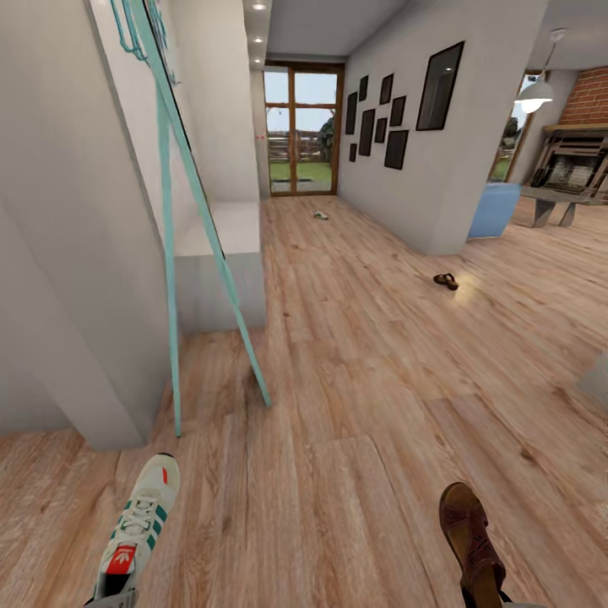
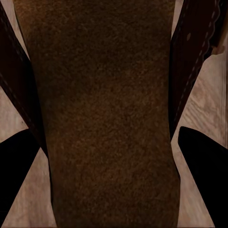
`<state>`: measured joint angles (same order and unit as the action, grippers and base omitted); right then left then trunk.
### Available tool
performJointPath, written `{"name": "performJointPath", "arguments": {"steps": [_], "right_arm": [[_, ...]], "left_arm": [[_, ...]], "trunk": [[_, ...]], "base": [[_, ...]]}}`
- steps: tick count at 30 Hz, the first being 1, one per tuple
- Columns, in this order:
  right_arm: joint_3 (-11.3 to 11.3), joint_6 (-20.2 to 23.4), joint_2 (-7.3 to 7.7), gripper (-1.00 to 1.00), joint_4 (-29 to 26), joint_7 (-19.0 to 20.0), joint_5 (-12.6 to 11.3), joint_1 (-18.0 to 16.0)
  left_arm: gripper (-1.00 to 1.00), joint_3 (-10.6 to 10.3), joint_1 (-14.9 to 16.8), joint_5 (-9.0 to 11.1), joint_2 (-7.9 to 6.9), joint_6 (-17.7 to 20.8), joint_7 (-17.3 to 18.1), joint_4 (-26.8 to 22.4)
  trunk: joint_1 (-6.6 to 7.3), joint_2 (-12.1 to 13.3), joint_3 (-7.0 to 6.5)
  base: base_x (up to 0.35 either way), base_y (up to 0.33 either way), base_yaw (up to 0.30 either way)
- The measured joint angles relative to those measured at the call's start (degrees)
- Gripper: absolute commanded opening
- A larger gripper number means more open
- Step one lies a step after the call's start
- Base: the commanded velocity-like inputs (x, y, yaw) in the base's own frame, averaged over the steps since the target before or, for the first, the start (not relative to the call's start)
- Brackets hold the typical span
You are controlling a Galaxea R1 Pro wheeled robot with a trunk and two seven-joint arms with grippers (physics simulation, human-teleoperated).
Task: Pick up the two gym shoes and the two sandals from the corridor floor and place them onto the hallstand (shoe rack) in the corridor, making sure they are on the rack and not on the floor. Arrange them so the two gym shoes are next to each other and the two sandals are next to each other.
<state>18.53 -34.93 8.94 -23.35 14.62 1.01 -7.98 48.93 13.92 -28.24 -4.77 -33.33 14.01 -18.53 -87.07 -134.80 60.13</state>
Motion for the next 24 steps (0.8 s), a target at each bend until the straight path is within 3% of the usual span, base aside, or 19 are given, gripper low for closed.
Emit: {"name": "performJointPath", "arguments": {"steps": [12,24], "right_arm": [[0.0,0.0,-0.26,-1.00,0.1,-0.2,0.0,0.0],[0.0,0.0,-0.29,-1.00,0.1,-0.2,-0.1,0.0]], "left_arm": [[-1.00,0.1,0.0,0.1,0.01,-0.1,0.0,0.0],[-1.00,0.1,0.0,0.1,0.01,-0.1,0.0,-0.1]], "trunk": [[0.00,0.0,0.00],[0.00,0.0,0.00]], "base": [[0.003,-0.275,0.016],[-0.008,-0.277,0.233]]}}
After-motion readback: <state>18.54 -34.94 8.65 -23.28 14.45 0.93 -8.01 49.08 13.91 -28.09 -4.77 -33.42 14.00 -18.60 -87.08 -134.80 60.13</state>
